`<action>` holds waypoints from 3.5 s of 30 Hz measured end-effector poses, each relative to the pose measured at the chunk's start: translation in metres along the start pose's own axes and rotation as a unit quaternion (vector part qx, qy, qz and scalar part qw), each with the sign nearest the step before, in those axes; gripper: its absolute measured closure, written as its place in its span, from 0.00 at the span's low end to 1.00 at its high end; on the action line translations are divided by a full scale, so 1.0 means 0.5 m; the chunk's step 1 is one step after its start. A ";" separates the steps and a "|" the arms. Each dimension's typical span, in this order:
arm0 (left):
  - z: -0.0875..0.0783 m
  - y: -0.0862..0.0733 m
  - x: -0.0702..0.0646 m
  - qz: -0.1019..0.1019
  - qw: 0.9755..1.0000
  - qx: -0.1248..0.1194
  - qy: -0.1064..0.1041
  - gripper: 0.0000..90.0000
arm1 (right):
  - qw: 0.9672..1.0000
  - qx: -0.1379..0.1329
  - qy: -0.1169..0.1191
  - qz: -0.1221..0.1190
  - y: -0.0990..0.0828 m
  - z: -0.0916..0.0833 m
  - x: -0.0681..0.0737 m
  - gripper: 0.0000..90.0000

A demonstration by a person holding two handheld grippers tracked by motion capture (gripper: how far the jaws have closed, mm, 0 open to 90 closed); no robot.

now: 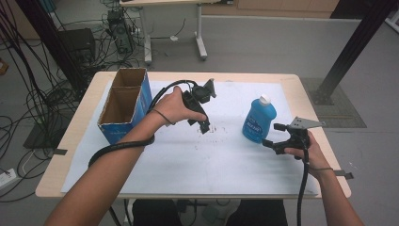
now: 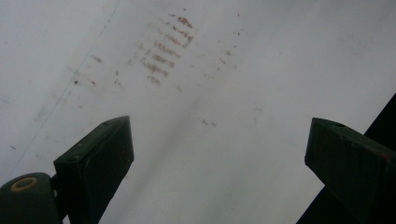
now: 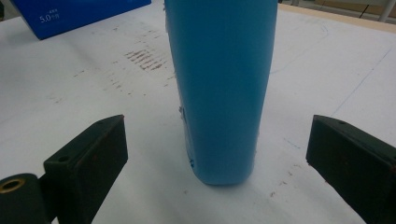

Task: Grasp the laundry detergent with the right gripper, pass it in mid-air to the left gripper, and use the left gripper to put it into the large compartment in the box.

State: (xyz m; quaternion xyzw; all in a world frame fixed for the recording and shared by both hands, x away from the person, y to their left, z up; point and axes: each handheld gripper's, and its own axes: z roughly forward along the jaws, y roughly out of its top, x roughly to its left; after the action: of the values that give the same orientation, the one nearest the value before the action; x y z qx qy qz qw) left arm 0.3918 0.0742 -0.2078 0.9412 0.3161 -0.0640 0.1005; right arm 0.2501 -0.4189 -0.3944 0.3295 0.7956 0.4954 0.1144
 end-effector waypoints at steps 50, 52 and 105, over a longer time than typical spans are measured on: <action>-0.007 -0.004 -0.004 0.001 1.000 -0.003 0.003 0.10 | 1.000 -0.018 -0.008 0.001 -0.008 0.072 0.002 0.05; -0.007 -0.003 -0.004 0.002 1.000 -0.003 0.003 0.10 | 1.000 -0.020 -0.010 0.002 -0.009 0.075 0.003 0.05; 0.003 -0.002 -0.003 -0.001 1.000 0.005 0.003 0.10 | 0.998 -0.051 -0.020 0.018 -0.037 0.102 0.013 0.06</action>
State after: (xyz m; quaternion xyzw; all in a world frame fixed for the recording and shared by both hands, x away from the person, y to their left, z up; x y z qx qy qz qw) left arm 0.3900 0.0740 -0.2092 0.9416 0.3169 -0.0630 0.0949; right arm 0.2633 -0.3837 -0.4338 0.3475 0.7606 0.5308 0.1378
